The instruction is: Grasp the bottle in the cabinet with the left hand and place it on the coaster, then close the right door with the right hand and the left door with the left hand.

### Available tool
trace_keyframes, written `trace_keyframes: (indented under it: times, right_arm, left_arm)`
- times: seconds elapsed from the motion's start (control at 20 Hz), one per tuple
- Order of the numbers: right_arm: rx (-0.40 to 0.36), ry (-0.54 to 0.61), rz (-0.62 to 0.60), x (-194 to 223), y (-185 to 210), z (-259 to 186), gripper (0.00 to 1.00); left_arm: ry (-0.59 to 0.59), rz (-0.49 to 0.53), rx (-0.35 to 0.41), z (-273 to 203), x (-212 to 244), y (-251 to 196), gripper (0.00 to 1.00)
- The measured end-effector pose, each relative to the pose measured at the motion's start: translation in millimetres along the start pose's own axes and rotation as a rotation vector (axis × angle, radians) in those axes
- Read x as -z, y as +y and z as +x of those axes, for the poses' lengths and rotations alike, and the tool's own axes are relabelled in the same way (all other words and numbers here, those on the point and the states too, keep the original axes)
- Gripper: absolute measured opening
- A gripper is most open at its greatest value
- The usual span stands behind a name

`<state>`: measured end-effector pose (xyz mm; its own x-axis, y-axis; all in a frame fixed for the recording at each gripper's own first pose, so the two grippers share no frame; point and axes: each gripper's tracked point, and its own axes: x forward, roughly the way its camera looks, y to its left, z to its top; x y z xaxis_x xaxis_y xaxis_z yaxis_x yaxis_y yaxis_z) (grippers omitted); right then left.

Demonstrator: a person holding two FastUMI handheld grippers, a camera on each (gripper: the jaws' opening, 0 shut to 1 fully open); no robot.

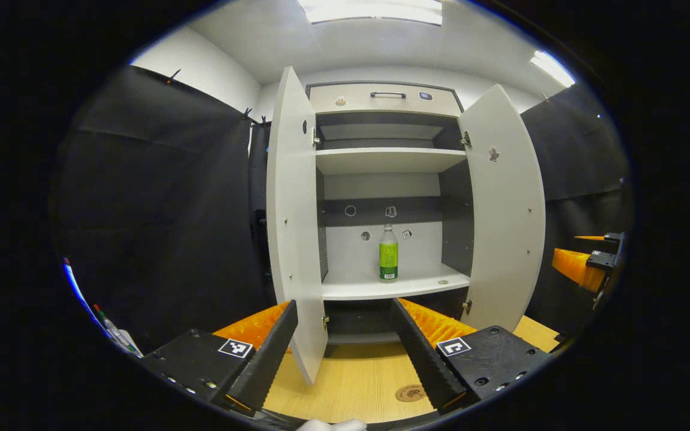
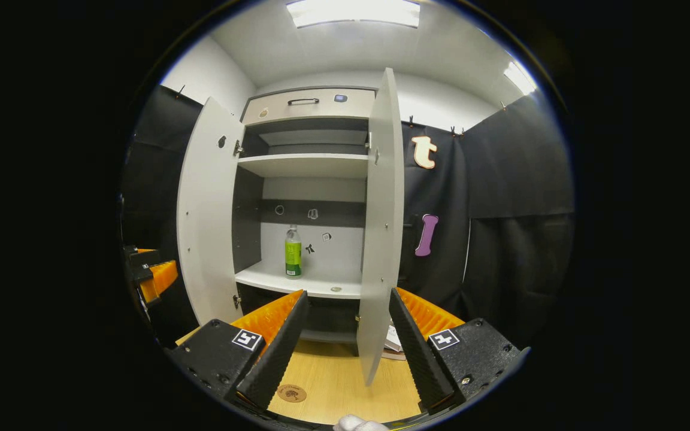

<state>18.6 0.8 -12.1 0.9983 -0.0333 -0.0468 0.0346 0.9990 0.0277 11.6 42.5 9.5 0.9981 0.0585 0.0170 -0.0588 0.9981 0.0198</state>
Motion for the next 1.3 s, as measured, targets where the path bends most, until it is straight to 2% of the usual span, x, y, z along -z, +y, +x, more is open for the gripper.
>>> trace_keyframes:
  times: [0.45,0.65,0.8,1.05,1.15,1.3]
  right_arm:
    - [-0.021,-0.001,0.003,-1,-1,17,0.83]
    - [-0.007,0.015,0.019,1,-10,23,0.83]
    - [0.008,0.020,0.016,-1,-9,26,0.83]
    - [0.033,0.011,-0.047,-7,0,20,0.83]
    - [0.041,0.012,-0.068,-9,5,19,0.84]
    - [0.022,0.008,-0.086,-16,16,24,0.84]
  left_arm:
    - [-0.005,0.007,0.004,21,0,-9,0.96]
    - [-0.019,0.013,0.022,49,-3,-20,0.95]
    - [-0.042,0.012,0.052,88,-9,-33,0.95]
    - [-0.091,0.006,0.114,181,-26,-65,0.95]
    - [-0.128,0.014,0.102,224,-37,-73,0.95]
    - [-0.123,-0.005,0.114,289,-39,-92,0.96]
